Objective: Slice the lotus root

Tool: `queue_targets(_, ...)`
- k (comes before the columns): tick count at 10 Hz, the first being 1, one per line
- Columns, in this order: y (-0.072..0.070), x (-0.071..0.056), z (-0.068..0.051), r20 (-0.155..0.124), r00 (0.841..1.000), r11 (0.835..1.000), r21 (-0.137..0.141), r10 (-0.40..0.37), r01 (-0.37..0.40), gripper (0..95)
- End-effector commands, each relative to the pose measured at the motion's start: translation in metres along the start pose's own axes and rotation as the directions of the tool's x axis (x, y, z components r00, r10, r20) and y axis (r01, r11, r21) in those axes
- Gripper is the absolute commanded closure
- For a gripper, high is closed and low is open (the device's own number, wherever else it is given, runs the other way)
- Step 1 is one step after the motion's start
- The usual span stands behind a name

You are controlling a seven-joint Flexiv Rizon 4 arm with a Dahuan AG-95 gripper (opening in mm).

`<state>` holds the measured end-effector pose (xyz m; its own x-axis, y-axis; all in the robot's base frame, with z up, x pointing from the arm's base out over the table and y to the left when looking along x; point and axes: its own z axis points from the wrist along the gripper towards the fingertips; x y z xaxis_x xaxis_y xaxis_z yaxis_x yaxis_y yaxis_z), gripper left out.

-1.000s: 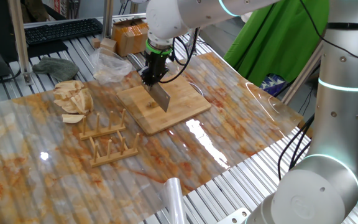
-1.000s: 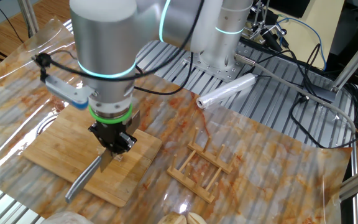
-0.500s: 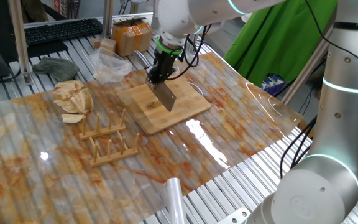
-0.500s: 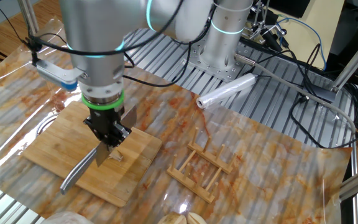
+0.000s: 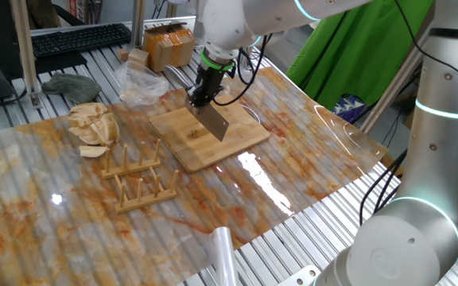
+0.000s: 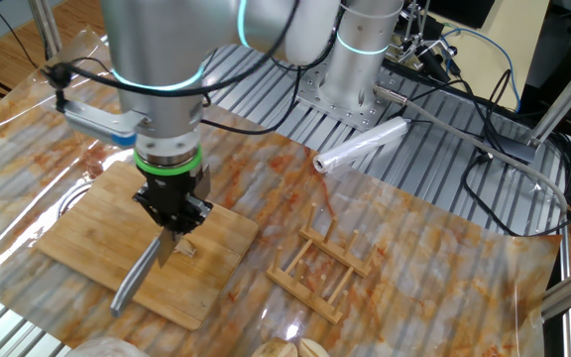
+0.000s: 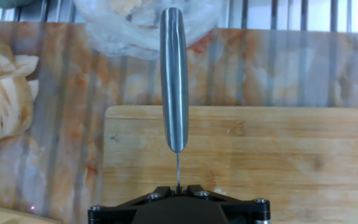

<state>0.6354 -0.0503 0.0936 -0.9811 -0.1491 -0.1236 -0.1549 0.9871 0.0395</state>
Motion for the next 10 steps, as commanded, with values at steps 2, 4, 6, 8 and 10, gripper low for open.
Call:
queue_targets(2,0.001,-0.002,0.004,0.000,1.000,1.000,0.001,0.013,-0.013,95.0)
queue_targets(4,0.002,-0.001,0.008,0.004,1.000,1.000,0.001,0.011,-0.011,95.0)
queue_targets(6,0.003,-0.001,0.010,0.007,1.000,1.000,0.002,0.006,-0.006,95.0)
queue_targets(8,0.003,0.000,0.012,0.006,1.000,1.000,0.008,0.002,-0.002,95.0)
queue_targets(10,0.004,0.001,0.013,0.005,1.000,1.000,0.009,0.006,-0.006,95.0)
